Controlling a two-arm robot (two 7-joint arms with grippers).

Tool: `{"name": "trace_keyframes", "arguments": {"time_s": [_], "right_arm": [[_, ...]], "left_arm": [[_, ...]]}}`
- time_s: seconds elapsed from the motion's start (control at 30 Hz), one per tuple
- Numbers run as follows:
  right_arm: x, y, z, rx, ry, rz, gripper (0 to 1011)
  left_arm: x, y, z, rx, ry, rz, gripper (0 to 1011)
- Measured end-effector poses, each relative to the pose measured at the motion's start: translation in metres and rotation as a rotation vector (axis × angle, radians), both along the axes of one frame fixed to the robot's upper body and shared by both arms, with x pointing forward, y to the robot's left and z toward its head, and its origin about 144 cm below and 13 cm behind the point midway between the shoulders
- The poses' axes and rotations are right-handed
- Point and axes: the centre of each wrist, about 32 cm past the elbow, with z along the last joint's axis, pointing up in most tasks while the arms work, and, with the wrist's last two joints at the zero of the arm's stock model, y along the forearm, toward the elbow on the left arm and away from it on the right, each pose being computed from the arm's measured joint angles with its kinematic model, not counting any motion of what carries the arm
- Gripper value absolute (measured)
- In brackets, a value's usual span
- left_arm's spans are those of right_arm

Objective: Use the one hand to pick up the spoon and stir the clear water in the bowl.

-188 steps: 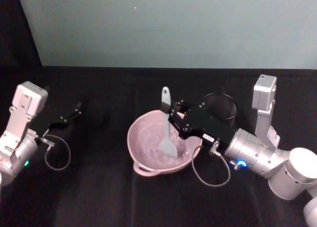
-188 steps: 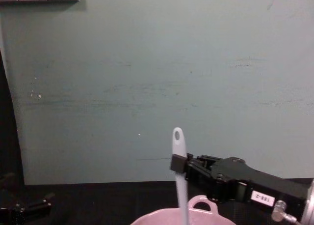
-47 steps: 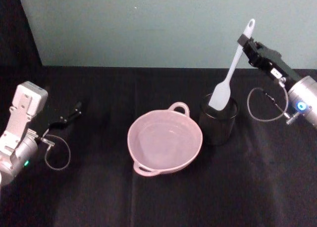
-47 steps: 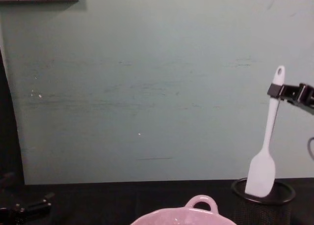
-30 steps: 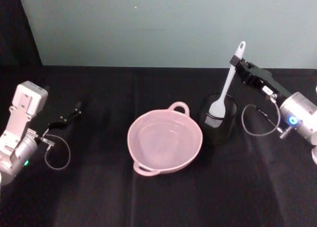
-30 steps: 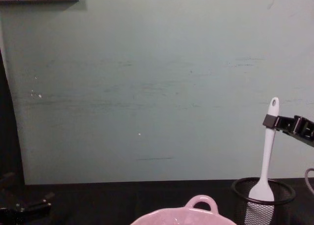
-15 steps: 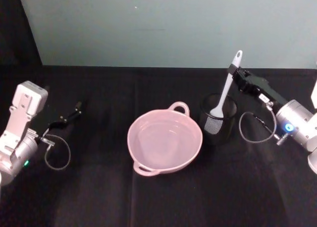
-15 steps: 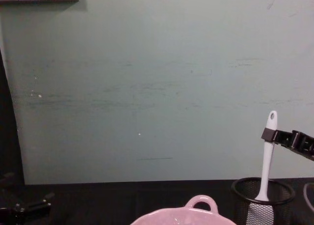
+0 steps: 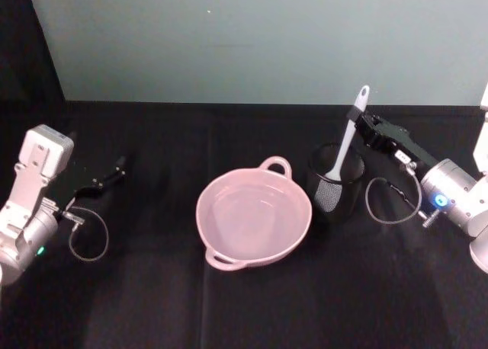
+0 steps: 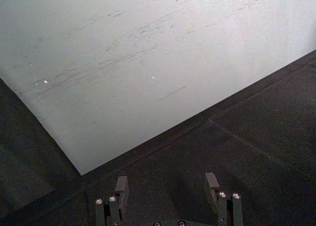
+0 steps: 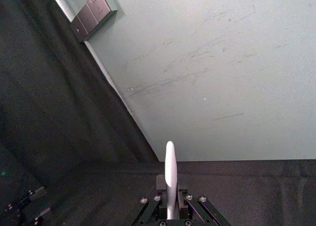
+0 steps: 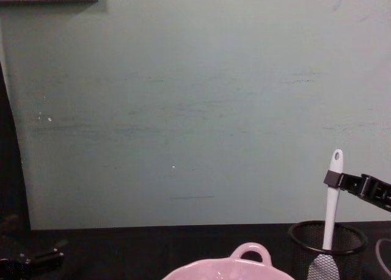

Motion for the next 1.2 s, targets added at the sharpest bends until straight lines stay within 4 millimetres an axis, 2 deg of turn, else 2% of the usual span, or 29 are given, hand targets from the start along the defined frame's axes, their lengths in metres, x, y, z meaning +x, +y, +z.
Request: {"name": "trace_keyframes", "arguments": {"time_s": [0.43,1.2], "right_arm": [[0.0006,-0.0006,-0.0009,0.004,-0.005,-0.002,136],[0.0001,-0.0005,-0.0003,0.002,-0.003,-0.001,851]], "left_arm": [[0.0000,0.0000,0.0000,0.000,0.000,0.000,1011],[0.0000,0.0000,0.0000,0.000,0.000,0.000,1011]]}}
